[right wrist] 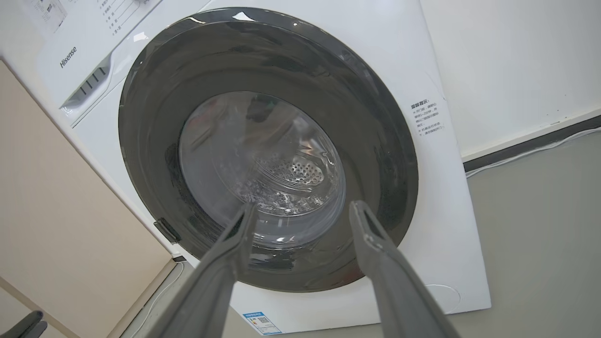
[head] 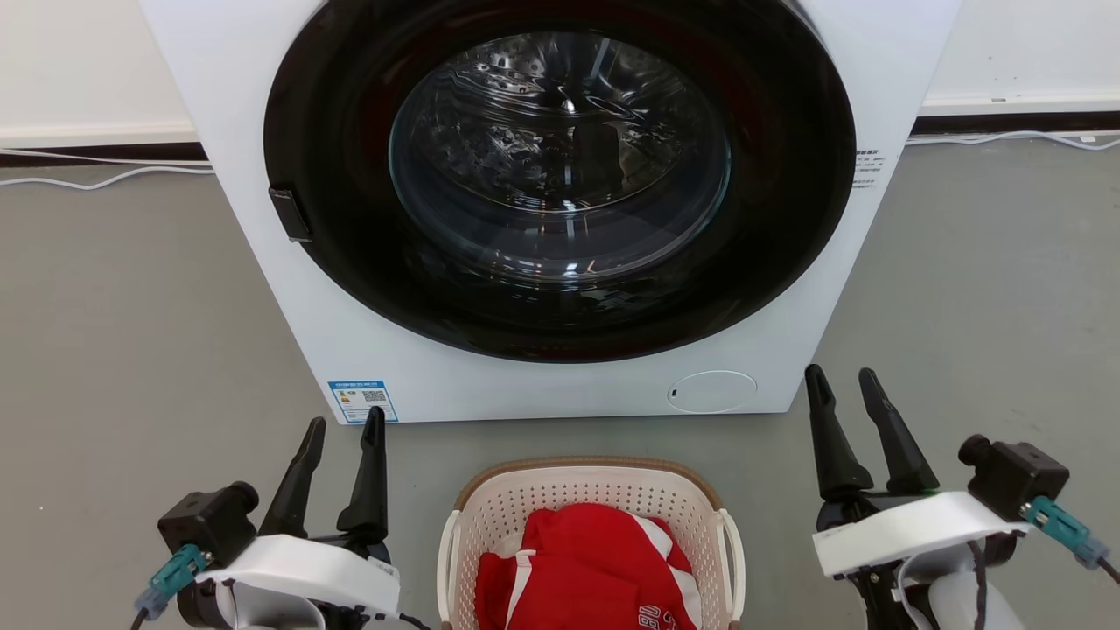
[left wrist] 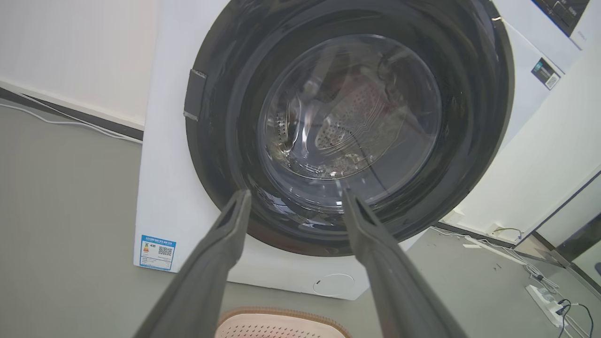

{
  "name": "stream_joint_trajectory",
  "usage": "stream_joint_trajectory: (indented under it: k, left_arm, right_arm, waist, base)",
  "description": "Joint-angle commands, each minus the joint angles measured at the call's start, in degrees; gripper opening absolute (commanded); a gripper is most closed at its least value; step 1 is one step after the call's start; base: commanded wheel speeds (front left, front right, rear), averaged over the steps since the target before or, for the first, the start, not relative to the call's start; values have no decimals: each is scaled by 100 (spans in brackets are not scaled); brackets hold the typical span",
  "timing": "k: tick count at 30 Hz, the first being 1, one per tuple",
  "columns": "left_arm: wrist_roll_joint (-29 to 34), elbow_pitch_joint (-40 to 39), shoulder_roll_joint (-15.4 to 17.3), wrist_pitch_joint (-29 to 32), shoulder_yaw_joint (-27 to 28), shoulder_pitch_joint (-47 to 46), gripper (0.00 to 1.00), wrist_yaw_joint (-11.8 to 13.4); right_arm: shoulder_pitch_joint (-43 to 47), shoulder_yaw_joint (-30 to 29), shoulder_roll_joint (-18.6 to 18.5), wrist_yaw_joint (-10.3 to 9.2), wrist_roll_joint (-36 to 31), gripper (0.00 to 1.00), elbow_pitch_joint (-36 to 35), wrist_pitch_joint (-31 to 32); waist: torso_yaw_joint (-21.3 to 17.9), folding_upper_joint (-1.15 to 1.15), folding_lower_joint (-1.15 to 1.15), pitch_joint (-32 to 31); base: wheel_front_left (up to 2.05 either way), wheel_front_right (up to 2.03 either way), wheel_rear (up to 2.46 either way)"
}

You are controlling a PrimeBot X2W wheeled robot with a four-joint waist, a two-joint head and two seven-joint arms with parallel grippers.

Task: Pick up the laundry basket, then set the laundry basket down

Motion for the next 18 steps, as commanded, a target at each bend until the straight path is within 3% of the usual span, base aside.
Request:
stream_joint_trajectory:
  k: [1, 18]
  left_arm:
    - [214, -202, 60, -109, 95, -320, 100, 22]
    - [1225, -311, 74, -378, 15, -386, 100, 62]
  right_arm:
    - [-231, 168, -38, 35, -224, 100, -173, -115]
    - [-332, 287, -37, 41, -1265, 100, -209, -382]
  waist:
    - [-3, 0, 0, 2]
    - [-27, 0, 0, 35]
  base:
    - [0, 0, 0]
    - [0, 0, 0]
